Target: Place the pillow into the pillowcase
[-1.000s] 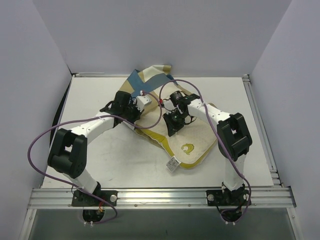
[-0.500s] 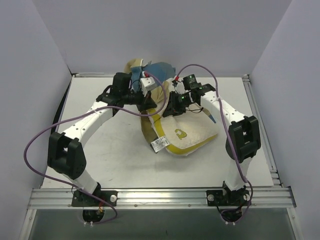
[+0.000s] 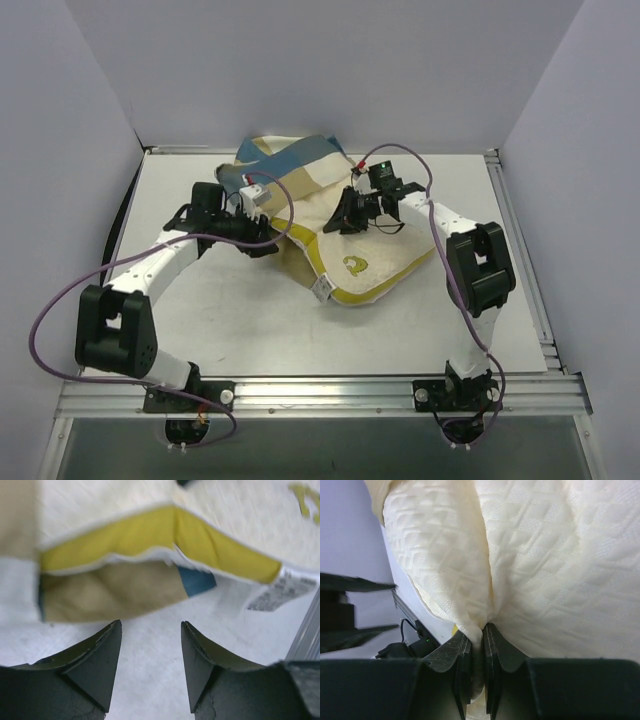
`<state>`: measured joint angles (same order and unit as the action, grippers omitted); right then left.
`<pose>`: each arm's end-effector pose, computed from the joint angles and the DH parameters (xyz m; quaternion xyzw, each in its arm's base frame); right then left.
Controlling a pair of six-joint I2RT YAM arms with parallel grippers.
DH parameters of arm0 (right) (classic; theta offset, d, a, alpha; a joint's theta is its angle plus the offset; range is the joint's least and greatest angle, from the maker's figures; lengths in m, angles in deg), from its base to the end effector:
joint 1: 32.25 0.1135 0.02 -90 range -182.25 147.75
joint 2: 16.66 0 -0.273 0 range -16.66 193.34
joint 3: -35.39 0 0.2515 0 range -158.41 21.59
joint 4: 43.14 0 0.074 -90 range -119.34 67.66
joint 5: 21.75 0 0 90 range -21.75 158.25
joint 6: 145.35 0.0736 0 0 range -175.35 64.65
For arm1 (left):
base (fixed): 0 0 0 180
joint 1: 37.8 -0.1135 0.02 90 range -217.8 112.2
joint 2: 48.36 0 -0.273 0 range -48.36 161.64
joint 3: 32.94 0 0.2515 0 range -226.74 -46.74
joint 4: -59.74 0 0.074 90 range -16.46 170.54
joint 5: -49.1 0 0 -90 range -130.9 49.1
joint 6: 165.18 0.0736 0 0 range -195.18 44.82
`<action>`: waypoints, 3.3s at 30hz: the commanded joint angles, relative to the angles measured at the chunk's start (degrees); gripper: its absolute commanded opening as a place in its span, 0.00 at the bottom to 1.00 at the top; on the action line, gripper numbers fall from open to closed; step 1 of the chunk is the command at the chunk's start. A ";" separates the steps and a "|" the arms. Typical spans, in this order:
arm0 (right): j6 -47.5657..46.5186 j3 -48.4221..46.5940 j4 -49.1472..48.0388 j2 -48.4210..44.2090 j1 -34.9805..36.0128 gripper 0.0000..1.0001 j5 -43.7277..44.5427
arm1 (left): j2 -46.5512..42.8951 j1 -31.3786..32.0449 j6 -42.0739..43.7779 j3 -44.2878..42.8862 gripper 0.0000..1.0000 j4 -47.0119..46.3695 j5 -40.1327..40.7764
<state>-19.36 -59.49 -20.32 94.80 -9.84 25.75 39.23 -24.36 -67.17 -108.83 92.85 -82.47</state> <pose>0.4063 0.2213 0.2144 -0.0542 0.8550 0.4803 0.1878 0.3255 -0.1280 0.2443 0.2946 0.8227 -0.3443 0.3433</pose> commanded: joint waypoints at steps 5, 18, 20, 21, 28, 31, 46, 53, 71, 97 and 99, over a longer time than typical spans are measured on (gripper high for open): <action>4.09 -7.16 -4.81 0.07 -0.27 0.00 -5.83 | -22.97 8.70 41.87 17.68 0.70 5.83 -1.25; -0.39 -5.85 2.06 -2.47 -0.35 0.00 -7.42 | -3.41 24.71 70.10 24.55 0.79 -22.90 25.12; -0.48 -5.41 2.50 -2.83 -0.35 0.00 -7.86 | -1.64 24.71 71.87 25.08 0.80 -27.56 26.61; -0.48 -5.15 2.41 -2.91 -0.35 0.00 -8.12 | 0.11 24.80 73.80 25.52 0.80 -28.36 27.66; 0.13 -6.63 2.24 -2.30 -0.44 0.00 -9.70 | 8.91 25.67 78.12 23.77 0.40 -31.11 24.87; 0.66 -8.56 1.71 -1.86 -0.27 0.00 -9.53 | 5.85 28.21 76.90 20.27 0.00 -22.78 17.17; -5.66 -4.72 1.18 13.77 7.99 0.00 9.10 | -18.86 46.34 49.48 16.21 0.00 -0.25 -0.02; -4.79 6.45 -2.51 13.96 8.08 0.00 9.10 | -27.73 33.01 12.54 9.45 0.43 -1.29 5.69; -5.84 8.13 -2.86 8.95 8.79 0.00 2.78 | -4.38 15.93 7.90 -2.95 0.76 10.22 35.40; 1.45 7.24 -7.78 6.32 7.91 0.00 0.32 | -4.36 17.62 -2.65 -6.83 0.00 8.90 -6.26; 1.63 8.74 -7.88 4.56 6.94 0.00 -0.65 | -4.80 14.97 -0.73 -4.11 0.00 9.95 -5.29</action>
<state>-18.86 -52.89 -27.84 101.67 -1.46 21.11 36.60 -6.24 -66.51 -115.58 102.59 -80.32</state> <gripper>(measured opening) 0.096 0.009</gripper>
